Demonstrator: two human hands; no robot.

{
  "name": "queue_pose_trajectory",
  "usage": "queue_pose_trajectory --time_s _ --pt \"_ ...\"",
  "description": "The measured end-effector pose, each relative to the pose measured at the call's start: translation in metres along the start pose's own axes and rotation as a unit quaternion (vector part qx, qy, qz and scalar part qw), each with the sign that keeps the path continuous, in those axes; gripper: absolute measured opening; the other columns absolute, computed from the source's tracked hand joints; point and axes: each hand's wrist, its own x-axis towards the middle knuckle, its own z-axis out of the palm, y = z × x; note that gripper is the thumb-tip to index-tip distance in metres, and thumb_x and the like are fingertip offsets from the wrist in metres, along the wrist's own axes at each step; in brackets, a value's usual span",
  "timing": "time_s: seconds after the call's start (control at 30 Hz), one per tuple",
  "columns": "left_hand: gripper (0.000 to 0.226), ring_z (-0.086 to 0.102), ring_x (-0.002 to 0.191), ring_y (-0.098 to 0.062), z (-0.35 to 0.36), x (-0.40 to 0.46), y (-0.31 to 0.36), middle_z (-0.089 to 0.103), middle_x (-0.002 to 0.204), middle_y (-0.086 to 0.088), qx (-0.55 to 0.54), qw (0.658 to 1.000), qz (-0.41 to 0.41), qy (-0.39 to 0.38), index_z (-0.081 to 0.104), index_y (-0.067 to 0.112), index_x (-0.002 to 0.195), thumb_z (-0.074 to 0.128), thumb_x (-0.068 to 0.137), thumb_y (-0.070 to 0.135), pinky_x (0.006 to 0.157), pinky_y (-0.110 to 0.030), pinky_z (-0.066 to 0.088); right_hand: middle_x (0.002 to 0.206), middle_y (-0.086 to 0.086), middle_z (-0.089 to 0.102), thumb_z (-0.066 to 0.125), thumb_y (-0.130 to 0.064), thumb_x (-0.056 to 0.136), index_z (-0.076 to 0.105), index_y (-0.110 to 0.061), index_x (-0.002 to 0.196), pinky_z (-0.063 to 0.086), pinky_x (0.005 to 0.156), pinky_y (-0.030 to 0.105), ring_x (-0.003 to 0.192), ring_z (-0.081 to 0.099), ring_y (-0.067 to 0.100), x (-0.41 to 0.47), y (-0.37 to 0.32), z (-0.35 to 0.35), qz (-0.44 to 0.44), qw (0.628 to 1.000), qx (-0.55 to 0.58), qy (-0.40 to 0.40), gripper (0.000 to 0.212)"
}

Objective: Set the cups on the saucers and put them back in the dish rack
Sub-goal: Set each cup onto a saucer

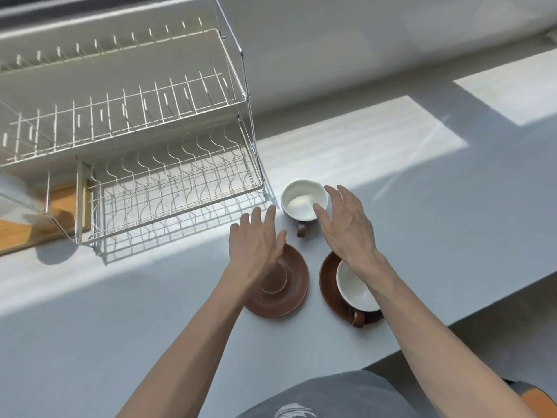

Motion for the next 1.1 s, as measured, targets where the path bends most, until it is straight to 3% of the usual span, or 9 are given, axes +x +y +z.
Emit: queue_pose_trajectory --time_s 0.13,0.27,0.37,0.5,0.6,0.77,0.9,0.97,1.1 --pt "0.066 0.038 0.139 -0.03 0.009 0.014 0.003 0.034 0.157 -0.009 -0.138 0.99 -0.018 0.033 0.023 0.02 0.155 0.04 0.098 0.049 0.107 -0.043 0.037 0.159 0.005 0.029 0.045 -0.043 0.101 0.027 -0.021 0.153 0.035 0.112 0.043 0.147 0.025 0.023 0.013 0.0 0.015 0.004 0.998 0.056 -0.017 0.06" --pt "0.067 0.033 0.145 -0.017 0.011 0.028 0.014 0.029 0.161 0.002 -0.391 0.916 -0.087 -0.027 0.023 0.023 0.155 0.035 0.098 0.057 0.118 -0.036 0.028 0.159 0.006 0.03 0.045 -0.043 0.101 0.024 -0.015 0.154 0.026 0.116 0.035 0.146 0.028 0.021 0.025 -0.001 0.02 0.067 0.986 0.149 -0.044 0.064" --pt "0.072 0.04 0.14 -0.016 0.007 0.037 0.024 0.03 0.16 0.008 -0.461 0.878 -0.11 -0.063 0.019 0.027 0.156 0.034 0.095 0.064 0.116 -0.041 0.031 0.157 0.007 0.035 0.043 -0.047 0.1 0.024 -0.017 0.155 0.029 0.117 0.039 0.143 0.035 0.024 0.035 -0.001 0.022 0.154 0.953 0.245 -0.094 0.065" --pt "0.063 0.057 0.091 -0.001 -0.004 0.042 0.031 0.054 0.098 0.023 -0.568 0.802 -0.151 -0.109 0.023 0.022 0.155 0.034 0.102 0.052 0.105 -0.037 0.043 0.139 0.0 0.057 0.041 -0.067 0.083 0.046 -0.028 0.143 0.045 0.107 0.049 0.127 0.054 0.022 0.042 -0.002 0.026 0.234 0.907 0.33 -0.12 0.071" --pt "0.038 0.061 0.088 -0.011 -0.006 0.046 0.03 0.058 0.096 0.012 -0.632 0.744 -0.18 -0.125 0.052 0.028 0.126 0.032 0.103 0.05 0.097 -0.046 0.051 0.123 -0.005 0.065 0.04 -0.07 0.079 0.058 -0.031 0.129 0.051 0.1 0.049 0.115 0.062 0.02 0.042 0.0 0.027 0.236 0.897 0.357 -0.114 0.066" --pt "0.046 0.062 0.074 -0.012 -0.014 0.037 0.032 0.066 0.103 -0.002 -0.641 0.739 -0.168 -0.122 0.054 0.017 0.125 0.032 0.102 0.051 0.066 -0.023 0.054 0.132 -0.005 0.061 0.042 -0.079 0.073 0.056 -0.03 0.134 0.05 0.102 0.048 0.122 0.059 0.02 0.033 -0.003 0.025 0.243 0.887 0.373 -0.123 0.079" --pt "0.044 0.063 0.052 -0.006 -0.018 0.022 0.028 0.068 0.084 -0.005 -0.647 0.738 -0.157 -0.114 0.054 0.019 0.12 0.034 0.101 0.053 0.059 -0.023 0.052 0.133 -0.003 0.061 0.042 -0.081 0.073 0.057 -0.029 0.133 0.053 0.099 0.047 0.122 0.06 0.019 0.022 -0.007 0.023 0.232 0.886 0.382 -0.122 0.081" --pt "0.047 0.065 0.054 -0.006 -0.022 0.012 0.026 0.065 0.079 0.003 -0.65 0.737 -0.154 -0.104 0.052 0.018 0.125 0.036 0.1 0.055 0.064 -0.029 0.057 0.126 0.0 0.063 0.043 -0.075 0.077 0.06 -0.026 0.129 0.059 0.09 0.046 0.114 0.063 0.02 0.013 -0.012 0.017 0.223 0.882 0.399 -0.116 0.074" --pt "0.074 0.069 0.071 -0.029 -0.032 -0.009 0.023 0.072 0.101 -0.015 -0.663 0.723 -0.151 -0.119 0.05 0.02 0.132 0.04 0.085 0.077 0.087 -0.054 0.056 0.132 0.002 0.058 0.045 -0.069 0.081 0.055 -0.021 0.136 0.062 0.083 0.043 0.115 0.061 0.023 -0.004 -0.017 0.012 0.215 0.875 0.42 -0.111 0.074"
